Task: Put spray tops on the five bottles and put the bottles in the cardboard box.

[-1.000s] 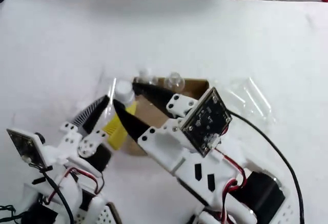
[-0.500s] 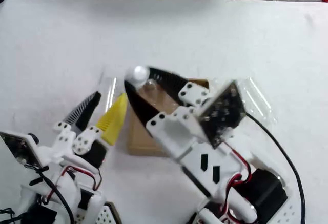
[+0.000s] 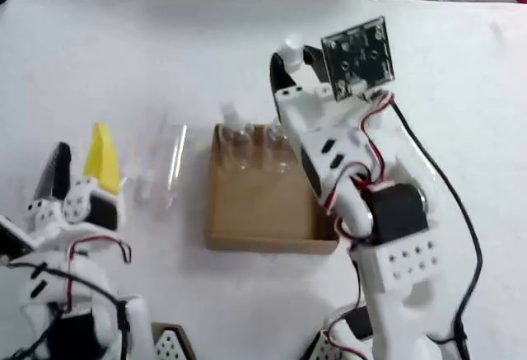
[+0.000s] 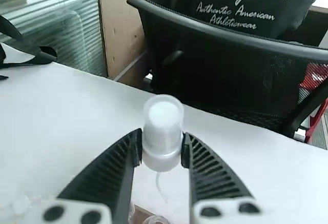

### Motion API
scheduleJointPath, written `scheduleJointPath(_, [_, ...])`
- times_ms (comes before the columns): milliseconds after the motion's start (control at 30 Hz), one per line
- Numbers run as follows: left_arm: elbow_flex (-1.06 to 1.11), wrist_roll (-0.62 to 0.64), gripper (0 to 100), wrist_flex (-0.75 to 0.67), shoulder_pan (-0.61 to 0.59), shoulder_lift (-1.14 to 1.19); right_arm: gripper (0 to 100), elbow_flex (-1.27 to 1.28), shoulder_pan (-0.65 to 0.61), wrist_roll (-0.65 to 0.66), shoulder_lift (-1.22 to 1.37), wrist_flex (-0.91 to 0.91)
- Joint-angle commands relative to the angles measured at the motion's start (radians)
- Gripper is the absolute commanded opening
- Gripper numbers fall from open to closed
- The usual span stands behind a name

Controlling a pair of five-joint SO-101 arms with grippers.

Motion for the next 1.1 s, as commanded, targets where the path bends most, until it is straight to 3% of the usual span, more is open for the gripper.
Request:
scheduleJointPath(0, [0.199,0.040,21,-0.331,-0.042,0.004,1.5,-0.018,0.028,0.002,0.021,-0.018])
scheduleJointPath(133, [0.296,0.037,21,-0.485,-0.041,0.004,1.5,-0.015,0.051,-0.006,0.018,-0.012])
scheduleJointPath(400, [0.295,0.041,21,-0.468,-0.041,0.004,1.5,0.011,0.013,-0.072,-0.051,0.074])
scheduleJointPath(667, [0.293,0.037,21,-0.468,-0.041,0.004,1.5,0.216,0.012,-0.075,-0.119,-0.101])
scheduleJointPath(1067, [0.293,0.037,21,-0.468,-0.024,0.004,1.5,0.281,0.010,-0.075,-0.111,-0.108])
